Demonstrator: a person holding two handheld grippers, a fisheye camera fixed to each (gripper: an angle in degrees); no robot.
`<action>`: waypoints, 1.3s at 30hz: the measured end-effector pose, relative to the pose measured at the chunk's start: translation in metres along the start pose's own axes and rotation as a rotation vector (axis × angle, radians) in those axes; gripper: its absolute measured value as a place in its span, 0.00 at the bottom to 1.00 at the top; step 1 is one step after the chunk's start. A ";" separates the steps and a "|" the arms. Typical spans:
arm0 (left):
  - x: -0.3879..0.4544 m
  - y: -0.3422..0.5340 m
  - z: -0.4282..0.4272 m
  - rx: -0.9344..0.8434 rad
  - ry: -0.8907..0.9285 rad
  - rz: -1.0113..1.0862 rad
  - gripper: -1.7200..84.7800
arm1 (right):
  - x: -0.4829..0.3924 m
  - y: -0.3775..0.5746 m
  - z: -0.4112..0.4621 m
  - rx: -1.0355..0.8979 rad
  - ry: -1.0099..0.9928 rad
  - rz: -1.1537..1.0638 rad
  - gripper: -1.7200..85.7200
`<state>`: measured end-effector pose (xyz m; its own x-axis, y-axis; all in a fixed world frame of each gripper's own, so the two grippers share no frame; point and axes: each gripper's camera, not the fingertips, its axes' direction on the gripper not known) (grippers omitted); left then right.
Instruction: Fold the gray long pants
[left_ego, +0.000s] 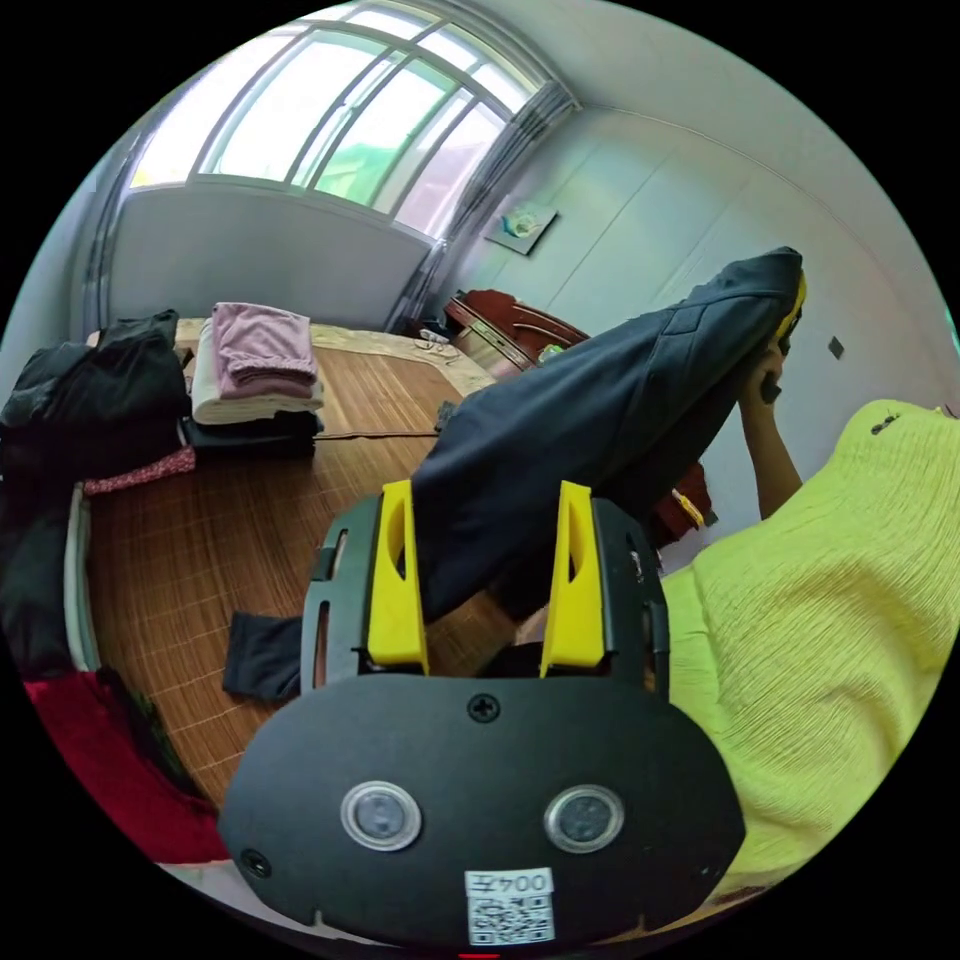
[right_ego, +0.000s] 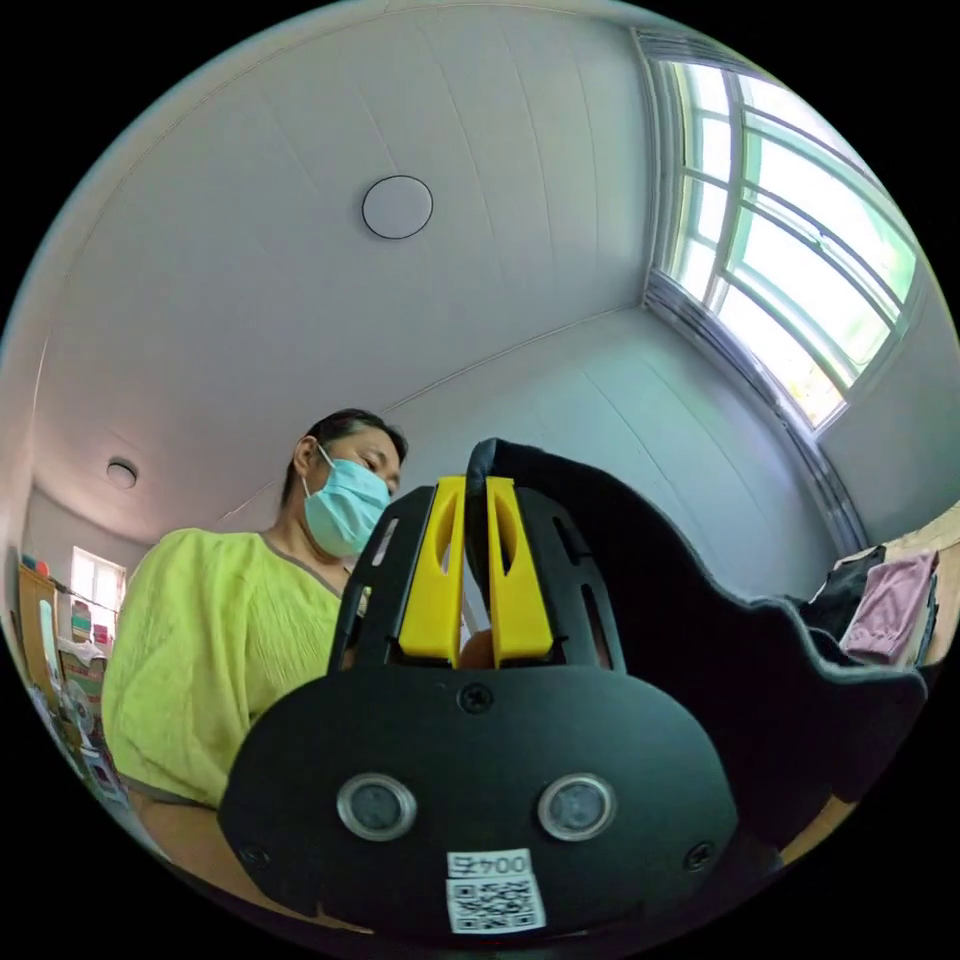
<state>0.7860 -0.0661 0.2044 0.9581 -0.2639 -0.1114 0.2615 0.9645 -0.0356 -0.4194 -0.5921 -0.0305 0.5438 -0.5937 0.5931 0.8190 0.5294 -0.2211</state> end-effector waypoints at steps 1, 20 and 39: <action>-0.002 0.004 0.005 -0.007 0.014 -0.004 0.24 | 0.000 0.004 0.004 0.005 0.036 0.036 0.07; 0.160 0.106 0.181 -0.041 -0.343 0.482 0.25 | 0.099 0.045 0.082 -0.018 0.708 0.676 0.07; 0.110 0.181 0.209 -0.019 -0.506 0.262 0.20 | 0.141 0.038 0.173 -0.154 0.764 0.780 0.08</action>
<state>0.9626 0.0804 0.3932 0.9286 0.0238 0.3704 0.0099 0.9960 -0.0890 -0.3434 -0.5503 0.1787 0.8477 -0.3760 -0.3741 0.1873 0.8721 -0.4522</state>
